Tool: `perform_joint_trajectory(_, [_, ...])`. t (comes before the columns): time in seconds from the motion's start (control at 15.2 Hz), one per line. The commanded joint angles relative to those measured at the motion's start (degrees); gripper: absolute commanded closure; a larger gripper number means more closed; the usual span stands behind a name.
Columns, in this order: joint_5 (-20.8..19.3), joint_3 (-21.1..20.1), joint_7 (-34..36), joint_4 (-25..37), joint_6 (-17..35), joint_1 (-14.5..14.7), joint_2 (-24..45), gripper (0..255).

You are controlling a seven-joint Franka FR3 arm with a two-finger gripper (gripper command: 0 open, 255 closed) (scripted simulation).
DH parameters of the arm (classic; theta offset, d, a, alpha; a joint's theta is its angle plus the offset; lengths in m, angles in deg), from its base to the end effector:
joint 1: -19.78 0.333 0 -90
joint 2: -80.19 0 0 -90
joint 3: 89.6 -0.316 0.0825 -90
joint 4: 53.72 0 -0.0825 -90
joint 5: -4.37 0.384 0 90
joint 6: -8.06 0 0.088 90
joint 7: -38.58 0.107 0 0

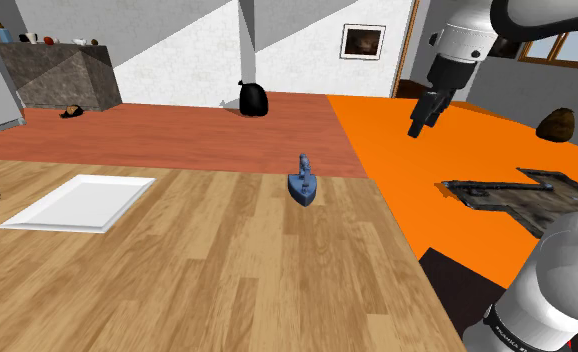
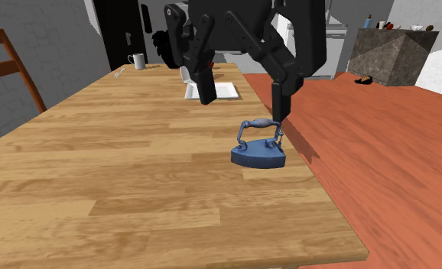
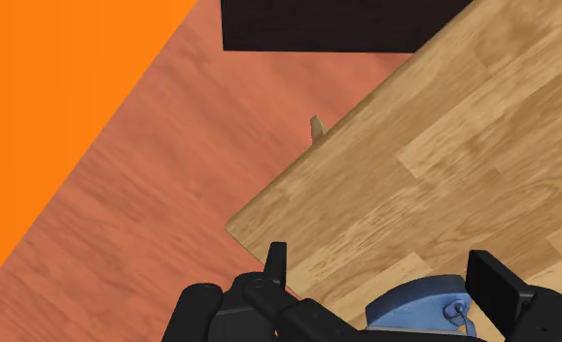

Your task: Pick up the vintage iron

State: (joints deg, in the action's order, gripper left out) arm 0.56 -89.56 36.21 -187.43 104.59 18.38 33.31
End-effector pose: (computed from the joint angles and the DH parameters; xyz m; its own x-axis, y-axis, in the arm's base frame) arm 0.3091 -0.0142 0.6224 0.9859 0.0242 0.1654 0.0123 -0.9973 0.0727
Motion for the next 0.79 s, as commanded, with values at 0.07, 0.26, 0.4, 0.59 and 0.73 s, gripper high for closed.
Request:
perform_joint_trajectory(0.07, [0.2, -0.8, 1.3, 0.9, 0.8, -0.1, 2.3, 0])
perform_joint_trajectory(0.26, [0.7, -3.1, 5.0, 4.1, 3.0, -0.4, 9.4, 0])
perform_joint_trajectory(0.4, [0.8, -4.6, 7.5, 6.6, 4.1, -0.7, 14.2, 0])
perform_joint_trajectory(0.59, [0.5, -6.6, 11.3, 11.0, 5.3, -1.1, 21.6, 0])
perform_joint_trajectory(0.73, [0.1, -7.8, 13.8, 14.3, 5.7, -1.4, 26.7, 0])
